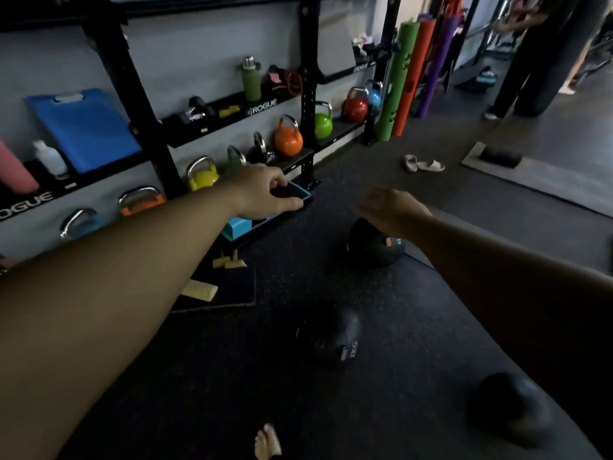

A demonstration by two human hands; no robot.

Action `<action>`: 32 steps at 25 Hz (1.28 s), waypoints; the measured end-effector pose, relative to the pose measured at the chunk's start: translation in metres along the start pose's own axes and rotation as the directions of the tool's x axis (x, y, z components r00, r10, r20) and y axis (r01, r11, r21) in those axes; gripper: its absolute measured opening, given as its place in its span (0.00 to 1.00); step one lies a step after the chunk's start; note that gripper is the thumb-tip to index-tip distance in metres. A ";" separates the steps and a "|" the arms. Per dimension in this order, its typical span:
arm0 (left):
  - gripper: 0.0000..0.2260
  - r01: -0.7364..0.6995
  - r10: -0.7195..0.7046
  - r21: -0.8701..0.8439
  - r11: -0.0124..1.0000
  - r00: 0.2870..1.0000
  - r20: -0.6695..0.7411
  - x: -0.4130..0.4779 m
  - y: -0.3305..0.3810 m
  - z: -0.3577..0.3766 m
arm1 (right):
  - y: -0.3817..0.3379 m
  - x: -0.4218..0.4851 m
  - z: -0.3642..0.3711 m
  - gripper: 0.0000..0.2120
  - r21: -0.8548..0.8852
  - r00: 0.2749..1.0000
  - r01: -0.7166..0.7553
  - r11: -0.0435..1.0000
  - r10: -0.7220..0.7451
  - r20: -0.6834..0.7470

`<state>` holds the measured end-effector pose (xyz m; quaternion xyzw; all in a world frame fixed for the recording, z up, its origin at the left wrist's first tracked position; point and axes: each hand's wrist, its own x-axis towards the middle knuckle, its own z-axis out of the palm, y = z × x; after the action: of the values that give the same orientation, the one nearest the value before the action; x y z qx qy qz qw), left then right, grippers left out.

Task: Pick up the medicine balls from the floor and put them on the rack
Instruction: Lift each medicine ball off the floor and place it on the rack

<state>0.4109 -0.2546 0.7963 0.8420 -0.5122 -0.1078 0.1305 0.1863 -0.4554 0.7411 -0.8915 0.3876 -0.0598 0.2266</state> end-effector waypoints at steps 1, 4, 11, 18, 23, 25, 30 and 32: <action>0.34 -0.012 0.012 -0.006 1.000 1.000 -0.002 0.017 -0.004 0.014 | 0.010 0.011 0.012 0.27 -0.005 1.000 -0.015 1.000 0.015 0.026; 0.35 -0.023 0.024 -0.043 0.999 1.000 0.008 0.074 -0.022 0.059 | 0.038 0.052 0.051 0.33 -0.025 0.994 -0.073 0.997 0.075 0.076; 0.34 -0.021 0.036 -0.065 0.998 0.968 0.247 0.195 -0.078 0.224 | 0.124 0.155 0.182 0.40 -0.085 0.975 -0.151 0.985 0.162 0.152; 0.40 0.116 -0.066 -0.116 0.986 0.928 0.368 0.254 -0.131 0.471 | 0.262 0.218 0.395 0.38 -0.130 0.923 -0.173 0.976 0.206 0.324; 0.47 0.390 -0.267 -0.260 0.883 0.874 0.406 0.255 -0.179 0.656 | 0.350 0.227 0.542 0.49 -0.123 0.874 -0.238 0.963 0.268 0.406; 0.50 0.463 -0.317 -0.266 0.845 0.836 0.447 0.250 -0.194 0.715 | 0.376 0.227 0.587 0.52 -0.141 0.856 -0.237 0.961 0.275 0.438; 0.56 0.608 -0.411 -0.308 0.731 0.754 0.513 0.261 -0.209 0.801 | 0.410 0.234 0.650 0.56 -0.110 0.856 -0.244 0.964 0.267 0.442; 0.58 0.690 -0.464 -0.333 0.643 0.696 0.548 0.268 -0.213 0.817 | 0.418 0.237 0.656 0.61 -0.032 0.843 -0.312 0.949 0.292 0.452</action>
<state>0.4523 -0.4882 -0.0574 0.8520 -0.1747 -0.4527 0.1965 0.2579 -0.6409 -0.0478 -0.8035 0.4586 0.1769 0.3359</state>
